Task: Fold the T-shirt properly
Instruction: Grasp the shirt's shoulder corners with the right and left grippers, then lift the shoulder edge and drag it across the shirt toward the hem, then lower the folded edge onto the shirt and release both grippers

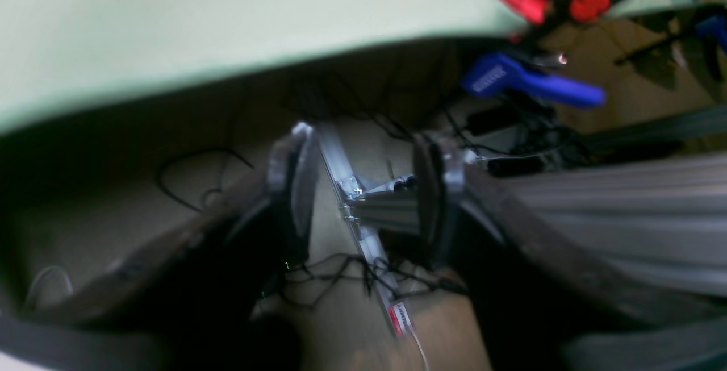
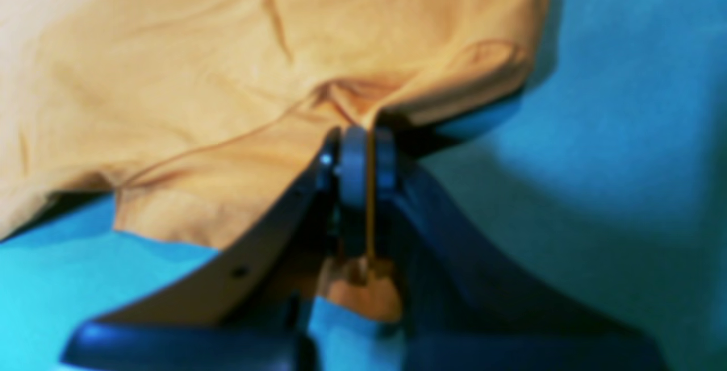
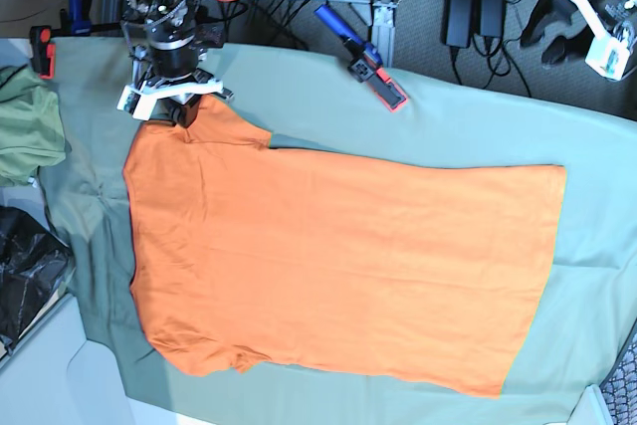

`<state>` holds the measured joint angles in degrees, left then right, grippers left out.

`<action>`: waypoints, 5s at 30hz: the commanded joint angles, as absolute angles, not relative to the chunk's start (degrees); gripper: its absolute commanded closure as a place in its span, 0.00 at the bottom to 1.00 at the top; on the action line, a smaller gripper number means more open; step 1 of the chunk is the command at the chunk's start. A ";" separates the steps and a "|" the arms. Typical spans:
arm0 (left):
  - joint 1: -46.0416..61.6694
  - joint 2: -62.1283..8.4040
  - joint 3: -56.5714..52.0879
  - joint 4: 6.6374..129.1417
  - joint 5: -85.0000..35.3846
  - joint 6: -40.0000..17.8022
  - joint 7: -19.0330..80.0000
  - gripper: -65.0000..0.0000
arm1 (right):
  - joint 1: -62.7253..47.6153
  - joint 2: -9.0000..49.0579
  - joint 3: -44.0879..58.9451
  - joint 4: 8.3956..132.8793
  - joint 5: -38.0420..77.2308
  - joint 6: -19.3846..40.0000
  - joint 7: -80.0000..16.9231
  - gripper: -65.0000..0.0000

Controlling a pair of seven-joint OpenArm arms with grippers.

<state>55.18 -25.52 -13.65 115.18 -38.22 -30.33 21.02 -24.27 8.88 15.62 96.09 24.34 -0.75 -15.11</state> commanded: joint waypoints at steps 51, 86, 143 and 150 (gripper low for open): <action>15.57 -31.03 4.80 84.05 -44.99 -22.11 26.39 1.00 | -24.62 7.49 15.73 96.95 19.03 -1.54 -14.00 1.00; 15.68 -39.79 -3.09 96.29 -57.95 -39.29 32.32 1.00 | -27.64 17.98 29.43 109.54 29.58 12.05 -19.62 1.00; -3.75 -34.72 0.69 66.37 -59.83 -39.24 34.39 0.42 | -6.96 20.60 33.78 78.41 37.01 15.42 -29.93 0.32; -2.68 -31.68 0.67 66.37 -60.64 -39.27 34.54 0.42 | -6.48 16.27 33.78 78.41 40.51 15.46 -29.98 0.32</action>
